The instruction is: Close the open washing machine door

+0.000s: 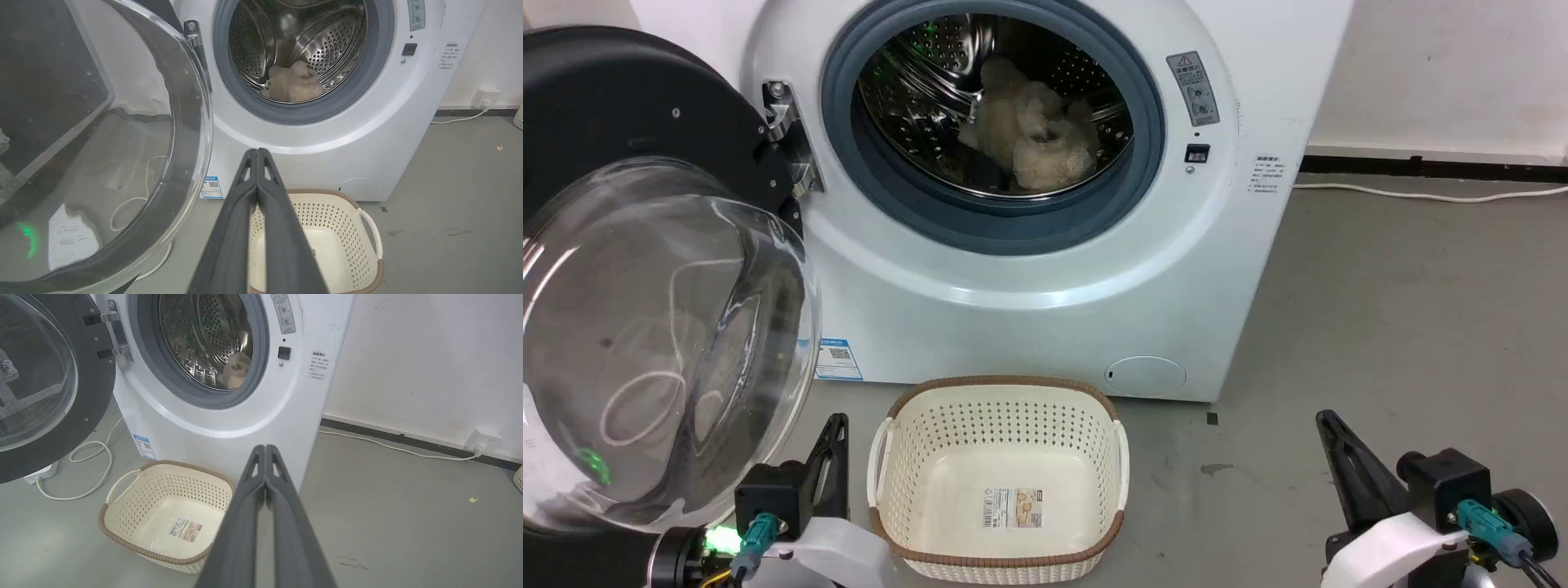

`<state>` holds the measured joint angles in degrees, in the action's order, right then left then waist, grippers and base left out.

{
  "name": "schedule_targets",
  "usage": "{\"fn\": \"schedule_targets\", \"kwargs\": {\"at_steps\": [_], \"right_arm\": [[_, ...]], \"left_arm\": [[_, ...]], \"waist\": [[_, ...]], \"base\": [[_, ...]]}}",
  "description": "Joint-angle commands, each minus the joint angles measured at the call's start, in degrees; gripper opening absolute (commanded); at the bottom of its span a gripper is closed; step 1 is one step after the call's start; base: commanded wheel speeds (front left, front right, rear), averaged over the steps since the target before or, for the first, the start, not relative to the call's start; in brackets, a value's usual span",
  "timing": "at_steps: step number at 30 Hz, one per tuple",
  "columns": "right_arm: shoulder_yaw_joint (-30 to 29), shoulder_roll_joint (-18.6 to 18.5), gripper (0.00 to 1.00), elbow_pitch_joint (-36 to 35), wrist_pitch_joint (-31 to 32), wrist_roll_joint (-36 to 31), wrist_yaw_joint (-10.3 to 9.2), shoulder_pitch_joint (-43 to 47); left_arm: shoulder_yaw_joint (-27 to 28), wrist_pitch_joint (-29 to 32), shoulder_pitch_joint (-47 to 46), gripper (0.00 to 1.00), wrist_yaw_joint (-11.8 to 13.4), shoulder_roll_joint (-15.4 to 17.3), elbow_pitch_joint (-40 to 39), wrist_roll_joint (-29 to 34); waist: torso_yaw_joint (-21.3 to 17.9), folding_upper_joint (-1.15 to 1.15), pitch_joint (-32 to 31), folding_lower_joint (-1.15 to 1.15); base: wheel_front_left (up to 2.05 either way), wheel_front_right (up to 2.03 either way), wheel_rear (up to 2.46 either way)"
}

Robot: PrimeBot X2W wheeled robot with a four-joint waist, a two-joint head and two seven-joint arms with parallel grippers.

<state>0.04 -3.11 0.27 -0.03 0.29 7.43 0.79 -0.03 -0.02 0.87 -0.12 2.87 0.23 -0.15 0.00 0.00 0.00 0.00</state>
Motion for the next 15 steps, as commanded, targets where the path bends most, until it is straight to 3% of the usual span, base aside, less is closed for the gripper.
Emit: {"fn": "schedule_targets", "kwargs": {"at_steps": [1, 15], "right_arm": [[-0.04, 0.24, 0.00, -0.27, 0.03, -0.29, 0.06, -0.79], [-0.04, 0.24, 0.00, -0.27, 0.03, -0.29, 0.06, -0.79]], "left_arm": [[0.03, 0.02, -0.87, 0.00, 0.12, 0.00, -0.23, 0.15], [0.03, 0.02, -0.87, 0.00, 0.12, 0.00, -0.23, 0.15]], "waist": [[0.00, 0.00, 0.00, 0.00], [0.00, 0.00, 0.00, 0.00]], "base": [[0.00, 0.00, 0.00], [0.00, 0.00, 0.00]]}}
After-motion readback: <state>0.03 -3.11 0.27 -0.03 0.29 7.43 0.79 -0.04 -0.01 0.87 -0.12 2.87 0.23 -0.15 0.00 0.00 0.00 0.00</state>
